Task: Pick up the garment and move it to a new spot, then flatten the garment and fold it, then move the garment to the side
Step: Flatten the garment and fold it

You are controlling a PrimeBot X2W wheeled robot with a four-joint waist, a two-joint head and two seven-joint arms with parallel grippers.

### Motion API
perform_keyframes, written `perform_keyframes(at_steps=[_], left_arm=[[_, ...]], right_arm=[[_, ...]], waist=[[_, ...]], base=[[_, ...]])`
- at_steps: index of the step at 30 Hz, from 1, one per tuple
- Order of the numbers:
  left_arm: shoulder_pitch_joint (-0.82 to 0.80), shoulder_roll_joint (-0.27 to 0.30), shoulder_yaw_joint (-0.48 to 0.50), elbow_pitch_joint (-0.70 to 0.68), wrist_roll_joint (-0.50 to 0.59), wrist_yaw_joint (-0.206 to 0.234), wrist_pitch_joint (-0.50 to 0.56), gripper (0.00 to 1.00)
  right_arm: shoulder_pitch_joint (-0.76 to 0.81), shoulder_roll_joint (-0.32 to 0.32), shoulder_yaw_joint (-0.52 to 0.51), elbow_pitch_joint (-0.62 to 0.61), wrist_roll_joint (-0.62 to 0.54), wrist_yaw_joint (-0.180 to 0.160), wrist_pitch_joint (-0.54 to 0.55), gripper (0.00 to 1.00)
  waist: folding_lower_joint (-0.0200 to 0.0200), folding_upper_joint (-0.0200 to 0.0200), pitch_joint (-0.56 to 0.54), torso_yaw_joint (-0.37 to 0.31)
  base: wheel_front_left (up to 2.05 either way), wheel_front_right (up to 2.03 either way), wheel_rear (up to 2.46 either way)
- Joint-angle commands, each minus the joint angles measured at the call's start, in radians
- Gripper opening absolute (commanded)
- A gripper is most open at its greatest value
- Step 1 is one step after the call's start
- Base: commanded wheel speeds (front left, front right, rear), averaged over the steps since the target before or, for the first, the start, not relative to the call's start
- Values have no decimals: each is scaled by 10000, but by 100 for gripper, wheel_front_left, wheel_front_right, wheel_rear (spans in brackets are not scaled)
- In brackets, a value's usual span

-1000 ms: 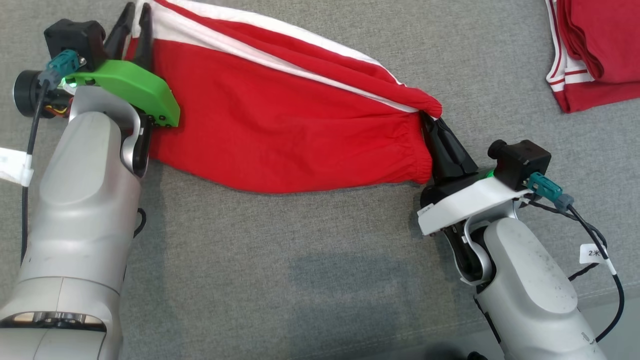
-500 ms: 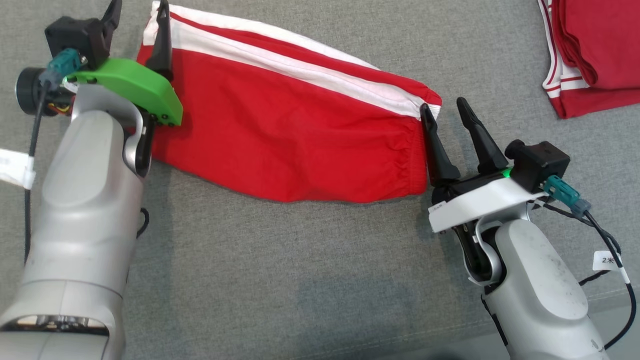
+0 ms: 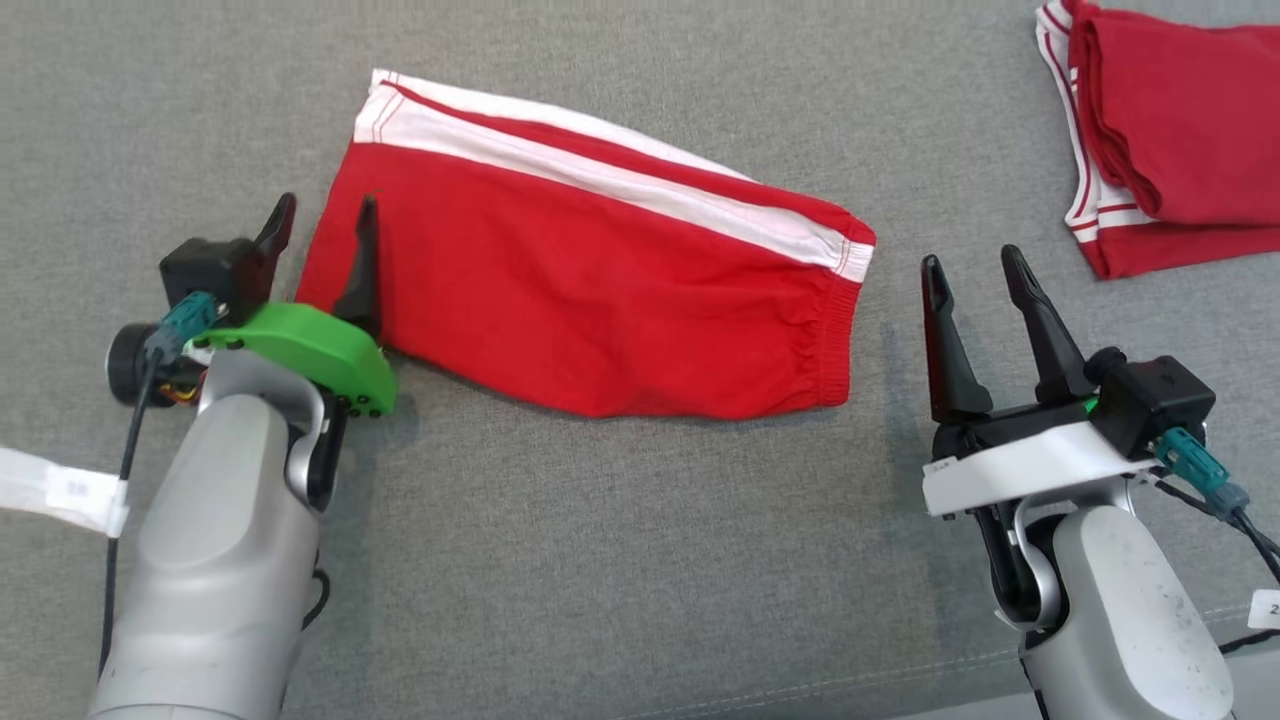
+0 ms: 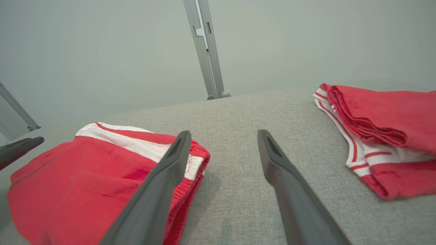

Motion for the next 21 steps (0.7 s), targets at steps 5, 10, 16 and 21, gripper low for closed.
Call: perform_keyframes(at_steps=[5, 10, 16, 21], left_arm=[[382, 435, 176, 347, -282, 93, 457, 100], [323, 723, 209, 680, -507, 31, 1146, 100], [173, 993, 111, 867, -785, -7, 1942, 100], [0, 1158, 35, 1107, -853, -19, 2600, 100]], right_arm=[[496, -12, -109, -581, -401, -16, -31, 100], [785, -11, -152, -1045, -443, -16, -21, 100], [977, -9, -221, -1373, -393, -16, 91, 100], [1006, -10, -165, -1489, -292, -16, 109, 100]], waist=[[0, 57, -495, -296], [0, 57, -551, -611], [0, 57, -531, -882], [0, 57, -496, -1045]], base=[[0, 0, 0], [0, 0, 0], [0, 0, 0], [0, 0, 0]])
